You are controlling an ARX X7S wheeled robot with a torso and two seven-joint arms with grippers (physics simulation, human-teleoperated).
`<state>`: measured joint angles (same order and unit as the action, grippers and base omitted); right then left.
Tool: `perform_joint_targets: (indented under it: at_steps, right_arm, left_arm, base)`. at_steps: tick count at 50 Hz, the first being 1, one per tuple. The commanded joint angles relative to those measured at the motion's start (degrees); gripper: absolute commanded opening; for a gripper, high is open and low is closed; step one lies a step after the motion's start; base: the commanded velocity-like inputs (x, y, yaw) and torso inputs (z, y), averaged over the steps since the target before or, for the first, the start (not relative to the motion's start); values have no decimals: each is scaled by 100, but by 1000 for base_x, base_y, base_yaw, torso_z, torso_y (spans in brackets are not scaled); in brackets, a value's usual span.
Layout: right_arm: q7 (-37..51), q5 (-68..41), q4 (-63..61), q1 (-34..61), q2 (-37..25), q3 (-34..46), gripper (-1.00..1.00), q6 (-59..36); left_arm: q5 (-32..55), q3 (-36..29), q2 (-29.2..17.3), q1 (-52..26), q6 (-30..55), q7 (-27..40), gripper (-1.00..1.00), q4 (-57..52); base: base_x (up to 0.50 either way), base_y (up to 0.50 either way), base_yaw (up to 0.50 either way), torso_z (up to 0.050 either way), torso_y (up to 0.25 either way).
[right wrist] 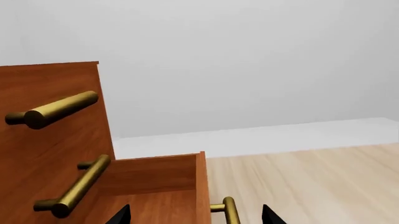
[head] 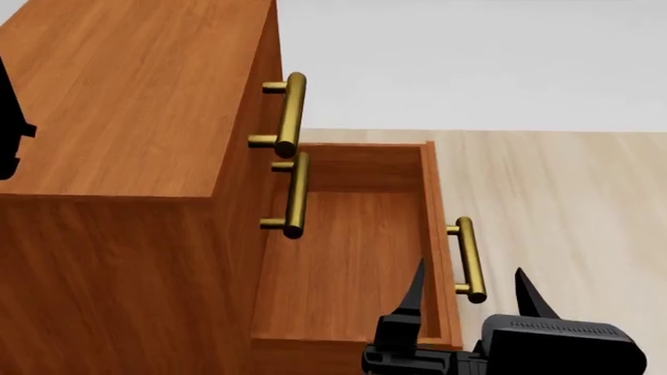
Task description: Close the bottom drawer of the cabinet and open the top drawer.
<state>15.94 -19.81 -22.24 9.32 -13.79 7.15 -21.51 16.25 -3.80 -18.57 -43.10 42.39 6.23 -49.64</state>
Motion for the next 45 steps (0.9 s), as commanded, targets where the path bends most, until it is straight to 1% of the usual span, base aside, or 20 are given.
perform_joint_targets:
  at_steps: [1,39,45]
  right_arm:
    - [30,-30,-19,-12,-28,16,100,2]
    - [83,-82,19,22,-91,123,100,30]
    - [186,-48,-99,40,-147,99,100,-56]
  left_arm:
    - [53,-7,-15,-60,76,37,100,-24]
    - [142,-22,-104,-46,72,126,100,-38]
    - [206,24,-88,-42,64,133,100,-35]
  base:
    - [0,0,0,0,-131]
    - [0,0,0,0,-134]
    - [0,0,0,0,-12]
